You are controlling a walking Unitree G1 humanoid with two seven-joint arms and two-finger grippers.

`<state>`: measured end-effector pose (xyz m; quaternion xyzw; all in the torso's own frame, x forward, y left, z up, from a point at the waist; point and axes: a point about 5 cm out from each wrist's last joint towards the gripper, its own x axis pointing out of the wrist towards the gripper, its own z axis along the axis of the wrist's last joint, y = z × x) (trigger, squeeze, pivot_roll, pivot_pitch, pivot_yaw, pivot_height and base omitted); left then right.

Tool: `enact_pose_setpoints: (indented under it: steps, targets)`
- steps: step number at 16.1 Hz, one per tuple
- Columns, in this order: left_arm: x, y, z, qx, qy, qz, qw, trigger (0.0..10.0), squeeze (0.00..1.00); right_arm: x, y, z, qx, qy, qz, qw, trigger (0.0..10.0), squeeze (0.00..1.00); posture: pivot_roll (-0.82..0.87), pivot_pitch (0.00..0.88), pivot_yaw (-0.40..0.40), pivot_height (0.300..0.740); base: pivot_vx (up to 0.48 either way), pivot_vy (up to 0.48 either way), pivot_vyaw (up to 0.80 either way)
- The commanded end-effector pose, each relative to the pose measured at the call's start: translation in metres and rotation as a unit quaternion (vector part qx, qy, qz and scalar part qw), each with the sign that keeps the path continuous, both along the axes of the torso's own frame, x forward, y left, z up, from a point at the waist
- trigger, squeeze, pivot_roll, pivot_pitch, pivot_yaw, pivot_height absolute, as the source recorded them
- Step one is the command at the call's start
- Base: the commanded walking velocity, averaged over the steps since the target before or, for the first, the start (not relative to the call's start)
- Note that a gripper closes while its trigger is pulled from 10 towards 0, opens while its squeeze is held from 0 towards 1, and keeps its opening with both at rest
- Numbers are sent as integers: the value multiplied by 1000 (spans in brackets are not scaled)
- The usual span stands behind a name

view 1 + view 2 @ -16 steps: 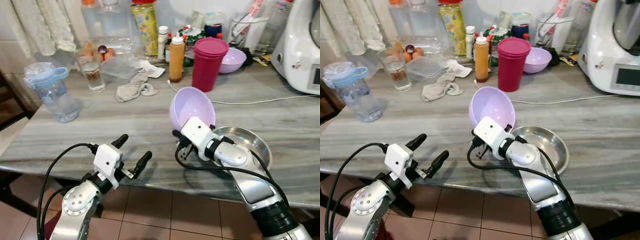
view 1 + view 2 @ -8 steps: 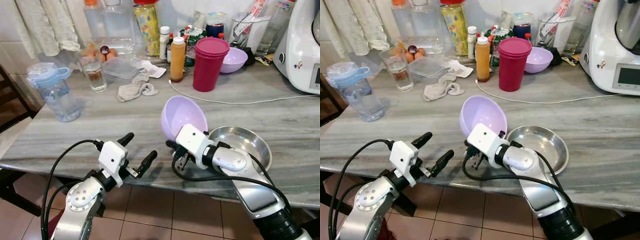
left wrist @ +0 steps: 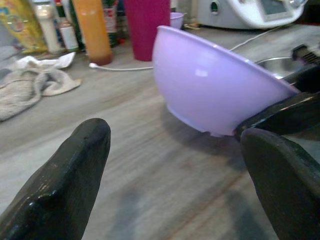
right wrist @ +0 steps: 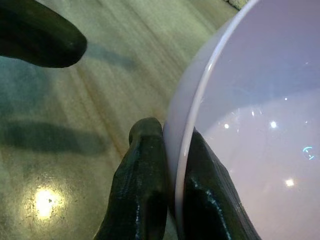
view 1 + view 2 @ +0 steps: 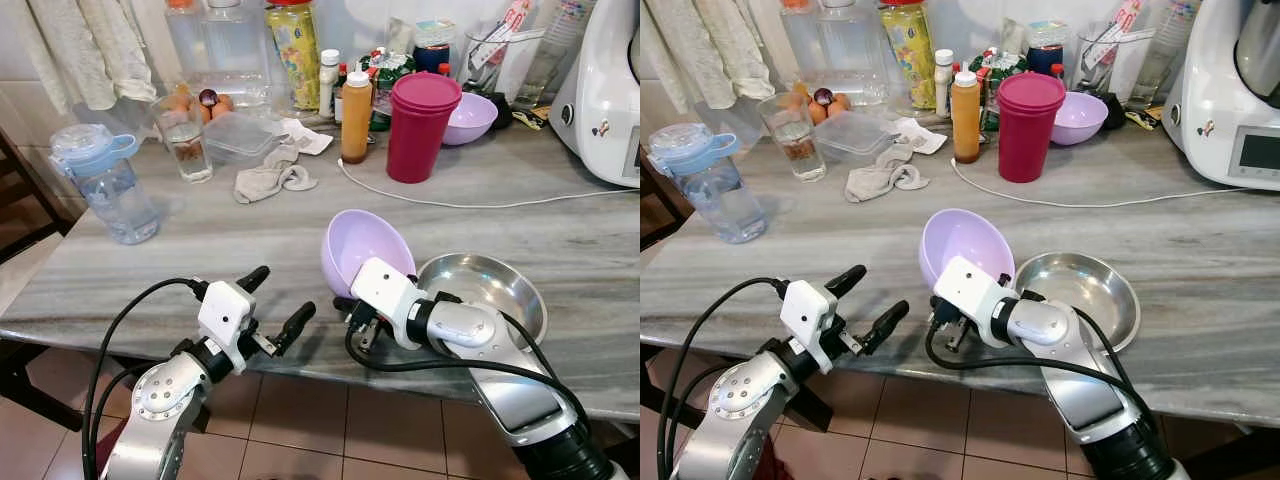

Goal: Setting the table

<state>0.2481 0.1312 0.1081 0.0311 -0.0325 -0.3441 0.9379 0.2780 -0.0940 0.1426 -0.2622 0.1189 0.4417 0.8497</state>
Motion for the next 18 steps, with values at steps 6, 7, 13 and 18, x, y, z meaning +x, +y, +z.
enact_pose_setpoints:
  steps: [6,7,13,18]
  targets:
    - [-6,-2,2,-13,2,-48,999,10000,0,0,-1,3,-4,1,0,1000,10000,1000,-228,85,83,740,0,0,0]
    - [-6,-2,2,-13,5,-52,999,10000,0,1,-1,4,-4,-2,0,1000,10000,1000,-229,85,83,740,0,0,0]
    - [-4,-2,-1,-11,9,-56,998,10000,0,10,-3,18,11,-27,-13,999,10000,1000,-232,79,81,740,0,0,0]
    - [-5,0,-4,-11,13,-58,998,10000,0,17,-2,32,42,-44,-27,998,10000,1000,-234,74,80,740,0,0,0]
